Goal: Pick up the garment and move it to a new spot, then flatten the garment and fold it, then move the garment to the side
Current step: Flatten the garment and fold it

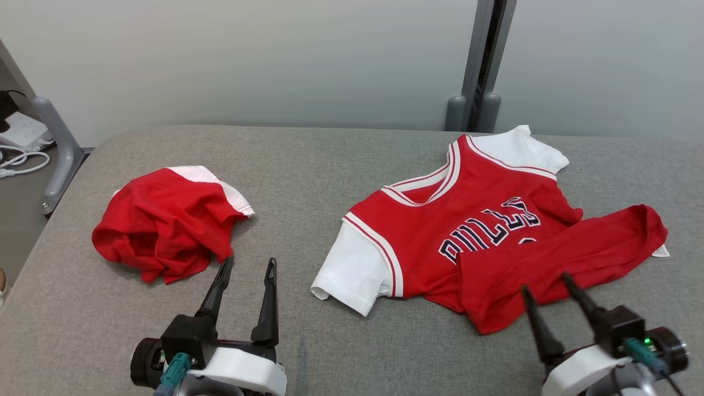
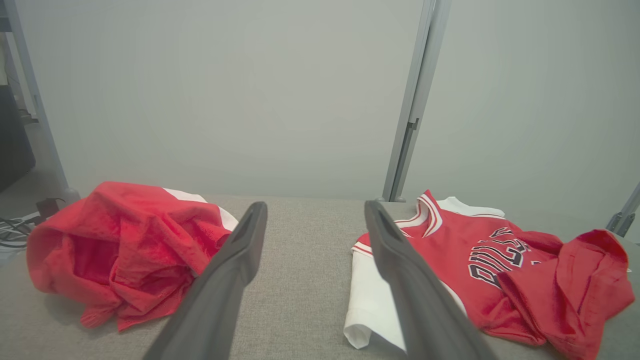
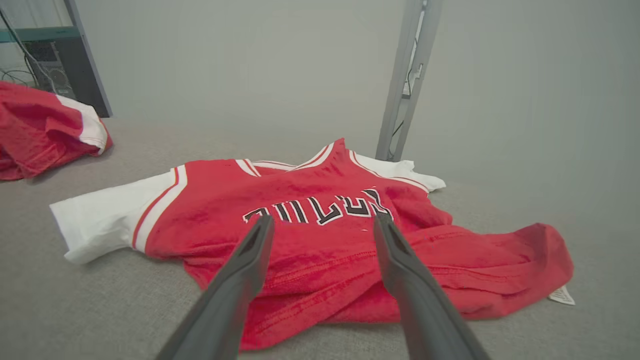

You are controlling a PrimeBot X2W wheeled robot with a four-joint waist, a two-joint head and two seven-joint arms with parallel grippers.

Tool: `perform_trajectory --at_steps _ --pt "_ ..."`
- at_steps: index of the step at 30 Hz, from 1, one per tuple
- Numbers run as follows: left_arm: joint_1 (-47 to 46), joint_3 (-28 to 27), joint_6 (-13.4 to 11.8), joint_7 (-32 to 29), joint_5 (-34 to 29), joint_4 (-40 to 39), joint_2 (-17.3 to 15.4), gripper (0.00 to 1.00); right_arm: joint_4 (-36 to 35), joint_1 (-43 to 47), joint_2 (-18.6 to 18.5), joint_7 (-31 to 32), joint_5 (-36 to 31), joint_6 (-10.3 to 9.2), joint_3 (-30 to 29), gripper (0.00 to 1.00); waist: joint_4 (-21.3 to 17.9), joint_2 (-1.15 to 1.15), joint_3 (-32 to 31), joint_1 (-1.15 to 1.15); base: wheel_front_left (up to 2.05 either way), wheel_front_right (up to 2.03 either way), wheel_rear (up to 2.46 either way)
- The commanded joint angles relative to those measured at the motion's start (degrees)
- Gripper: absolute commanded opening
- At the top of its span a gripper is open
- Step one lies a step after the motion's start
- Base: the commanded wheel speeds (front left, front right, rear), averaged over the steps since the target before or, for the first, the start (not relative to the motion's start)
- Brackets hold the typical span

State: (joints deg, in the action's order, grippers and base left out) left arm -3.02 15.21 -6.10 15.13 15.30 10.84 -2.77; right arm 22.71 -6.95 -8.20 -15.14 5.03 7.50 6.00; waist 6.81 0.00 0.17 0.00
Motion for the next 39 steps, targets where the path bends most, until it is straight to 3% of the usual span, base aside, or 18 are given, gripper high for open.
perform_trajectory --at_steps 1,7,16,17,18,19,20,29,39 --pt "-0.2 -0.07 0.25 0.01 -0.47 0.03 -0.24 1.0 1.4 0.4 -1.21 -0.02 1.5 -0.02 3.36 1.0 0.12 0.0 0.07 0.0 0.0 0.0 0.0" --pt "-0.72 0.56 0.25 0.01 -0.03 0.35 -0.23 1.0 11.1 -2.47 -2.55 -0.02 7.66 -0.02 14.07 1.0 1.49 0.0 0.66 0.0 0.0 0.0 0.0" --pt "-0.95 0.53 0.2 0.01 -0.02 0.59 -0.23 1.0 17.84 -7.02 -2.85 -0.02 13.78 -0.02 21.54 1.0 4.07 0.0 1.61 0.0 0.0 0.0 0.0" --pt "-1.02 0.5 0.21 0.01 -0.03 0.6 -0.24 1.0 18.27 -7.27 -2.81 -0.03 14.11 -0.02 21.88 0.6 4.21 0.0 1.68 0.0 0.0 0.0 0.0" --pt "-1.05 0.49 0.21 0.01 -0.03 0.6 -0.23 1.0 18.75 -7.52 -2.88 -0.02 14.38 -0.02 22.12 0.09 4.34 0.0 1.73 0.0 0.0 0.0 0.0" --pt "-1.05 0.49 0.21 0.01 -0.03 0.6 -0.23 1.0 18.75 -7.52 -2.88 -0.02 14.38 -0.02 22.12 0.09 4.34 0.0 1.73 0.0 0.0 0.0 0.0" --pt "-1.04 0.45 0.19 0.01 -0.04 0.57 -0.23 1.0 19.11 -7.9 -3.03 -0.02 14.52 -0.02 22.41 0.0 4.41 0.0 1.81 0.0 0.0 0.0 0.0" --pt "-0.13 -0.64 -0.39 0.01 0.0 0.14 -0.22 1.0 18.37 -7.48 -5.15 -0.02 13.88 -0.02 17.08 0.0 1.67 0.0 2.09 0.0 0.0 0.0 0.0" --pt "0.4 -1.49 -1.02 0.01 1.32 -0.54 -0.22 1.0 12.02 -2.01 -11.62 -0.02 10.8 -0.02 8.52 0.0 -9.06 0.0 0.78 0.0 0.0 0.0 0.0"
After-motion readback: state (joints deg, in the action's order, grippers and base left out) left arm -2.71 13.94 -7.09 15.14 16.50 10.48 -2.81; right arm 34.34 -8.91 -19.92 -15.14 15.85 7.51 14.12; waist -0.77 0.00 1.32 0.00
